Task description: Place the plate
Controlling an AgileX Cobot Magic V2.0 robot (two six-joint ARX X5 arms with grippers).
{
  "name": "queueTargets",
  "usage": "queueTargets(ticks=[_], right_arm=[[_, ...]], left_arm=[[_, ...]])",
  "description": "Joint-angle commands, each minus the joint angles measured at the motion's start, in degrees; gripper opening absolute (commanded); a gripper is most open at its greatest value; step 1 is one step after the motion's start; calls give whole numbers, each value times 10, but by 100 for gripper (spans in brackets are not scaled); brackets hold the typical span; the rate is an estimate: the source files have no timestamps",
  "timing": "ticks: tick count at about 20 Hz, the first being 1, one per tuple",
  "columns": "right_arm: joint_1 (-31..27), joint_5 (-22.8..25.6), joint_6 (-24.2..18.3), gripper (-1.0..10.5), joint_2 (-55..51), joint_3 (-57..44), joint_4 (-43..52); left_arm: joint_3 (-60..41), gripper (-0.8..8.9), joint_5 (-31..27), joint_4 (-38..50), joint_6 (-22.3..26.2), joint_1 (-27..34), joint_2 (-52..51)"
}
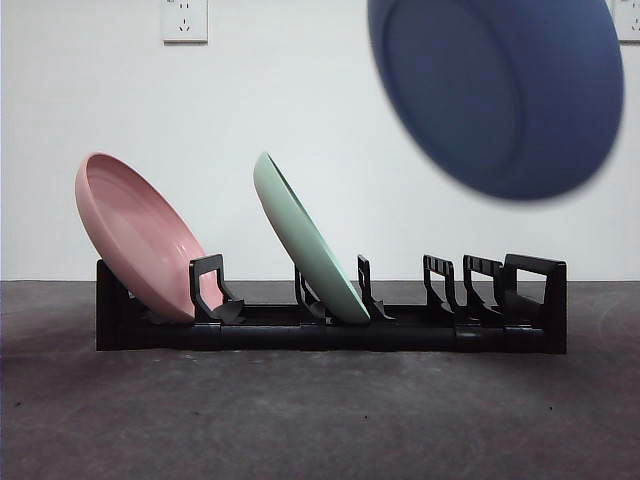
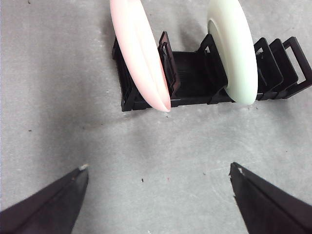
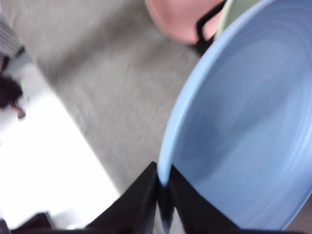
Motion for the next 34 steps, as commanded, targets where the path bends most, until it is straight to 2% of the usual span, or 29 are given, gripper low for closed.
queueTargets(ticks=[1, 4, 5, 7, 9, 11, 14, 23, 26, 27, 31, 34], right_arm=[[85, 56, 50, 8, 0, -77, 34], [200, 130, 83, 8, 17, -148, 83], [242, 159, 89, 8, 34, -165, 104], [290, 212, 83, 8, 78, -168, 119], [307, 236, 66, 8, 127, -168, 138], [308, 239, 45, 8, 180, -168, 160], [308, 275, 18, 8, 241, -168, 188], [309, 267, -15, 8, 288, -168, 284], [309, 242, -17, 139, 291, -168, 282], [309, 242, -16, 151, 291, -168, 282], [309, 241, 23, 154, 283, -132, 246], [309, 231, 35, 238, 258, -77, 191]], left_arm=[[13, 466, 3, 6, 0, -1, 3], [13, 466, 3, 6, 0, -1, 3], [13, 466, 3, 6, 0, -1, 3], [13, 466, 3, 6, 0, -1, 3], [13, 466, 3, 6, 0, -1, 3], [13, 466, 3, 5, 0, -1, 3], [13, 466, 3, 6, 0, -1, 3], [13, 466, 3, 6, 0, -1, 3], [13, 466, 3, 6, 0, -1, 3], [13, 466, 3, 6, 0, -1, 3], [13, 466, 3, 6, 0, -1, 3], [13, 466, 3, 6, -8, -8, 3]])
